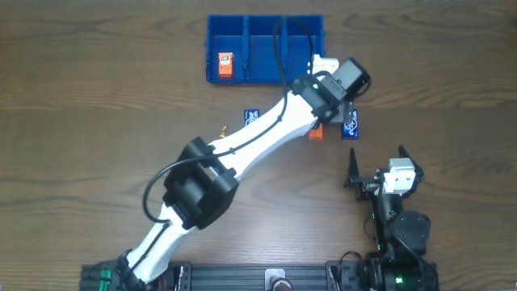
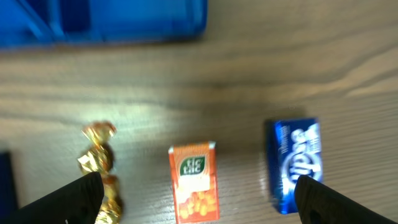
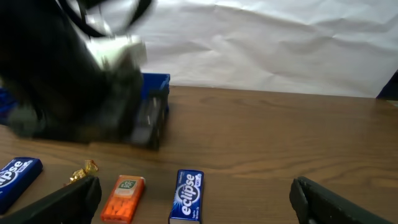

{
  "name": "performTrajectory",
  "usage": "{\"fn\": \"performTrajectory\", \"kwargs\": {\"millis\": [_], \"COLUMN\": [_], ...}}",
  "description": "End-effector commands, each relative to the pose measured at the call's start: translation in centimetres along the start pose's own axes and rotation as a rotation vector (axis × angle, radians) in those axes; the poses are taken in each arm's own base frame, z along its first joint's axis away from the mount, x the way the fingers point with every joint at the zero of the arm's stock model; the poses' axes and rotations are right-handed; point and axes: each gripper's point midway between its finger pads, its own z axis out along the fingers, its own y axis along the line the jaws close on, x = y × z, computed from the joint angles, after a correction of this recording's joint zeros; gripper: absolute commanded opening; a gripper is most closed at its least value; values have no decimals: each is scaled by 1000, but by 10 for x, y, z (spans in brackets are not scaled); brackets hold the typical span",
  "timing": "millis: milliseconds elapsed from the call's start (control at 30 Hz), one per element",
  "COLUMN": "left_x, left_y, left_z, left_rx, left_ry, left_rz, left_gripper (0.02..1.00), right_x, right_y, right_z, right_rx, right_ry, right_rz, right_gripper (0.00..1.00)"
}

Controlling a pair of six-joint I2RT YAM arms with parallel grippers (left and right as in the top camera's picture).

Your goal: Sort Candies Into Trays

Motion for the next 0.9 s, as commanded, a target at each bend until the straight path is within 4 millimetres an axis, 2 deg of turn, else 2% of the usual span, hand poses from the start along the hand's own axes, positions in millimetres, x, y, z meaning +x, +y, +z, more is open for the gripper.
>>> {"fn": "performTrajectory", "kwargs": {"millis": [33,200,600,900], "left_x": [17,35,46,46], "left_y": [1,2,8,10], "left_z": [22,41,61,63], "left_rx": [-36,-61,-79,-83], "left_ry": [40,79,117,120], "left_rz": [-57,-62,-67,-67], "left_gripper": [976,963,904,748], "right_x": [2,2,2,2], "right_y": [-2,-2,-2,-2], "right_z": [0,0,0,0], "right_rx": [9,9,9,9], "right_ry": [1,1,1,1], "right_rz": [-15,-15,-15,-15], "right_gripper": [998,998,998,998]}}
